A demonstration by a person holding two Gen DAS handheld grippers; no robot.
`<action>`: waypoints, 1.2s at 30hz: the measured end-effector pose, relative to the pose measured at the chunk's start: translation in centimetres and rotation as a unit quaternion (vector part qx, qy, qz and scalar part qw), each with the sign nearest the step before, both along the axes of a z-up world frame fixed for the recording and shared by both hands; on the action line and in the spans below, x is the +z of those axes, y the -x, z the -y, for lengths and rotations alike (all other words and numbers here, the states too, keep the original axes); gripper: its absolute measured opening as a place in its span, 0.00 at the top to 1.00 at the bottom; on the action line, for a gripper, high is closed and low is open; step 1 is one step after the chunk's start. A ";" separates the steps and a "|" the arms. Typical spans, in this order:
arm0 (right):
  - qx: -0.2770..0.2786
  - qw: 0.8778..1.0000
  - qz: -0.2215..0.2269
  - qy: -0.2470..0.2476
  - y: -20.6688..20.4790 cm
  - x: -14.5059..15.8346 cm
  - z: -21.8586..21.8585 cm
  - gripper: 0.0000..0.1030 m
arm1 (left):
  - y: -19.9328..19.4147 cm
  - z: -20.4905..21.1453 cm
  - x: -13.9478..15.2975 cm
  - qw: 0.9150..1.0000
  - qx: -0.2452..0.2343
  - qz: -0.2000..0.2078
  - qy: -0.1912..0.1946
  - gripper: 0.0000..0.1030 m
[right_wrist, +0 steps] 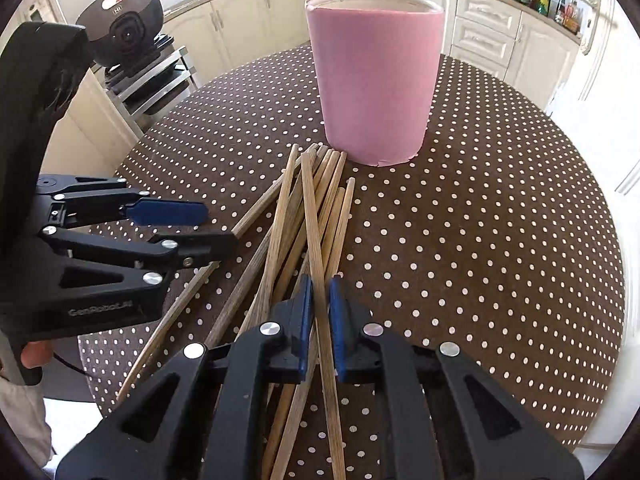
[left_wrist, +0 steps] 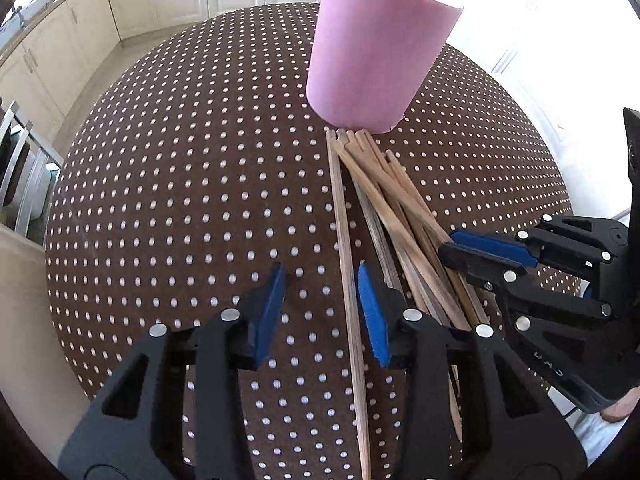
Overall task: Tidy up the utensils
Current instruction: 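Lower the left gripper onto one wooden stick and close while the right gripper grasps another, then lift the held sticks upright with both grippers and carry them above the pink cup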
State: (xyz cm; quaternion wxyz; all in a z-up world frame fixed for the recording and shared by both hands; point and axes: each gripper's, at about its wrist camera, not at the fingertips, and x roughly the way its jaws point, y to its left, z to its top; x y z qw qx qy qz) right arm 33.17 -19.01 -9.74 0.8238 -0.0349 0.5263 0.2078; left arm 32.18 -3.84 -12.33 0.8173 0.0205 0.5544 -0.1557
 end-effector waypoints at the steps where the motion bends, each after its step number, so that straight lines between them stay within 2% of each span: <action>1: -0.002 1.000 -0.003 -0.002 -0.2 0.1 0.2 0.95 | -0.6 0.2 0.0 1.000 0.001 -0.001 -0.003 0.63; 6: -0.018 1.000 -0.003 -0.012 -0.5 0.6 1.5 0.95 | -3.6 1.7 -0.1 1.000 -0.003 -0.006 -0.018 0.64; 9: -0.024 1.000 -0.001 -0.015 -0.4 0.9 2.3 0.95 | -4.8 2.1 -0.1 1.000 0.003 -0.003 -0.028 0.73; 11: -0.029 0.999 0.003 -0.019 -0.2 1.3 2.9 0.95 | -5.5 2.0 -0.2 1.000 0.004 -0.002 -0.027 0.84; 14: -0.032 0.999 0.009 -0.036 0.1 2.2 3.6 0.95 | -5.7 1.9 -0.1 1.000 0.005 0.002 -0.022 0.93; 16: -0.032 0.998 0.015 -0.045 0.7 3.0 4.6 0.95 | -5.6 1.2 -0.1 1.000 0.007 -0.001 0.000 0.94; 18: -0.032 0.998 0.022 -0.055 1.0 3.9 4.9 0.95 | -5.0 0.4 0.8 1.000 0.008 0.013 0.008 0.94; 26: -0.031 0.991 0.065 -0.112 1.6 8.5 6.3 0.95 | -3.0 -0.3 7.9 0.994 -0.007 0.094 0.051 0.94; 31: -0.035 0.982 0.102 -0.154 2.1 10.3 5.4 0.95 | -1.4 -0.6 13.1 0.983 -0.010 0.157 0.095 0.95; 36: -0.044 0.970 0.160 -0.176 2.0 12.5 5.1 0.95 | -0.8 0.2 16.6 0.971 -0.020 0.213 0.105 0.95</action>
